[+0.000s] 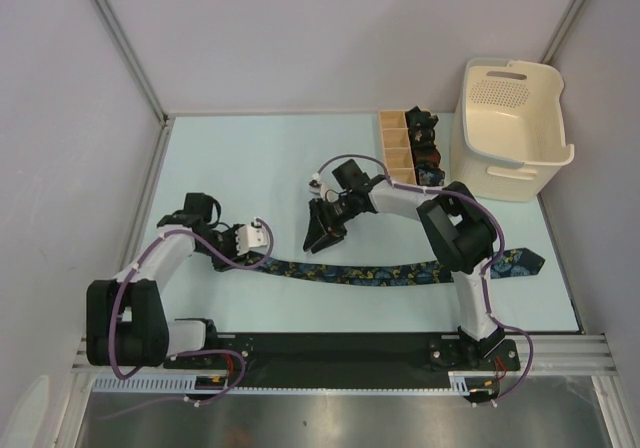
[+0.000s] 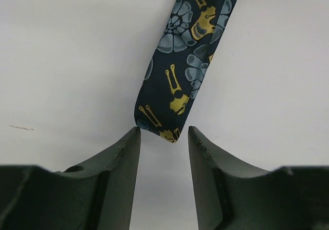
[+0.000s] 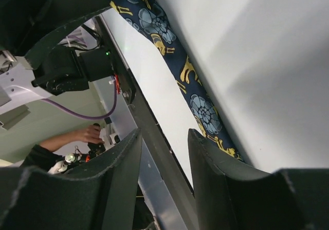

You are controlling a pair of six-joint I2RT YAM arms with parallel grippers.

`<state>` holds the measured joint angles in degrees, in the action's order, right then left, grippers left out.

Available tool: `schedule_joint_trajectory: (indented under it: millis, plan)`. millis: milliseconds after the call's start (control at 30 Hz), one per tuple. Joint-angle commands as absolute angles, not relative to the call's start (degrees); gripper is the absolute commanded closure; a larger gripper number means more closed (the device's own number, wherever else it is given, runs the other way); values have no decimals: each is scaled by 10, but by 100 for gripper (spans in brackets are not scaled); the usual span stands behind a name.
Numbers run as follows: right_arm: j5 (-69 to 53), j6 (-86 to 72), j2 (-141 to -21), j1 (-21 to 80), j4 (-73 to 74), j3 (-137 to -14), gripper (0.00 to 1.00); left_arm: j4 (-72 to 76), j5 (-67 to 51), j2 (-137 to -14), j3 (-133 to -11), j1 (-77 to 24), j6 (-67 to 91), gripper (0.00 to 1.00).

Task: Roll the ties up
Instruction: Roll the tie at the center of the board.

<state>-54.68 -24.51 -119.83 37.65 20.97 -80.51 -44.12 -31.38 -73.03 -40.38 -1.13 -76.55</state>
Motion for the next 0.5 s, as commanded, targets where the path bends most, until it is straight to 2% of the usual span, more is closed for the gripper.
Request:
schedule_joint_trajectory:
  millis: [0,133,267,467]
  plan:
    - [-566,-275,-1195,383,174,-812,53,-410,-309,-720,-384,-2,-772,54]
    - [-570,-292,-1196,391,158,-810,53,-384,-312,-723,-378,-2,-772,61]
    - [-574,-315,-1198,402,142,-810,54,-388,-320,-714,-382,-2,-764,74]
    - [-589,-352,-1202,410,117,-809,53,-421,-338,-648,-391,-36,-751,81]
